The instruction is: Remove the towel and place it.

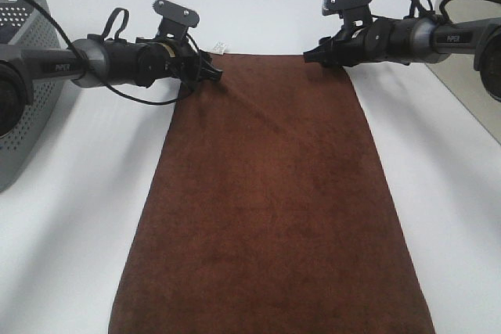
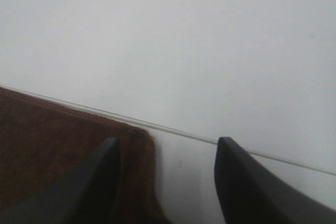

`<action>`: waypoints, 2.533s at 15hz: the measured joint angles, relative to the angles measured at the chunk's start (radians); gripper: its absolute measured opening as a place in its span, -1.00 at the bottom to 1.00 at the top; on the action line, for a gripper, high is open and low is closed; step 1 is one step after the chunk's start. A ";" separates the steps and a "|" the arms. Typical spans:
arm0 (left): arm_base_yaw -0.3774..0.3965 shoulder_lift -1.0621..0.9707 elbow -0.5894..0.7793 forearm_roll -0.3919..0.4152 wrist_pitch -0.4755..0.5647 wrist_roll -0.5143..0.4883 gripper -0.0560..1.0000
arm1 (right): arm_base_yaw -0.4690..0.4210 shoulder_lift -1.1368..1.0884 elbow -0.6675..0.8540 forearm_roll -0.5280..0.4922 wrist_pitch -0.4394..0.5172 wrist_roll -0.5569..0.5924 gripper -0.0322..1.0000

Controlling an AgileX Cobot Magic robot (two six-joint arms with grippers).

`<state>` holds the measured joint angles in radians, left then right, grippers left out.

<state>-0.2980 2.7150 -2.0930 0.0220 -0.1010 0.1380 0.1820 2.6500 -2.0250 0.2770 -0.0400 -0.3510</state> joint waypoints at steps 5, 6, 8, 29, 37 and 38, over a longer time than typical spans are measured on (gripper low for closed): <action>0.009 0.005 0.000 -0.012 -0.002 0.000 0.13 | -0.018 0.001 0.000 0.001 -0.001 0.007 0.11; 0.009 0.014 0.000 -0.012 -0.003 0.000 0.13 | -0.018 0.003 0.000 0.001 -0.001 0.007 0.11; 0.009 0.027 0.000 -0.014 -0.016 -0.001 0.13 | -0.018 0.012 0.000 0.001 0.001 0.007 0.11; 0.042 -0.242 -0.001 -0.033 0.301 -0.086 0.13 | -0.018 -0.267 -0.001 0.005 0.286 0.014 0.11; 0.170 -0.575 -0.001 -0.005 1.065 -0.105 0.16 | -0.027 -0.626 -0.001 -0.075 0.936 0.259 0.17; 0.222 -0.603 -0.001 -0.016 1.115 -0.106 0.22 | -0.039 -0.666 -0.001 -0.118 0.969 0.305 0.17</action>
<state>-0.0760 2.1120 -2.0940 0.0060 1.0140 0.0320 0.1430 1.9840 -2.0260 0.1590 0.9290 -0.0460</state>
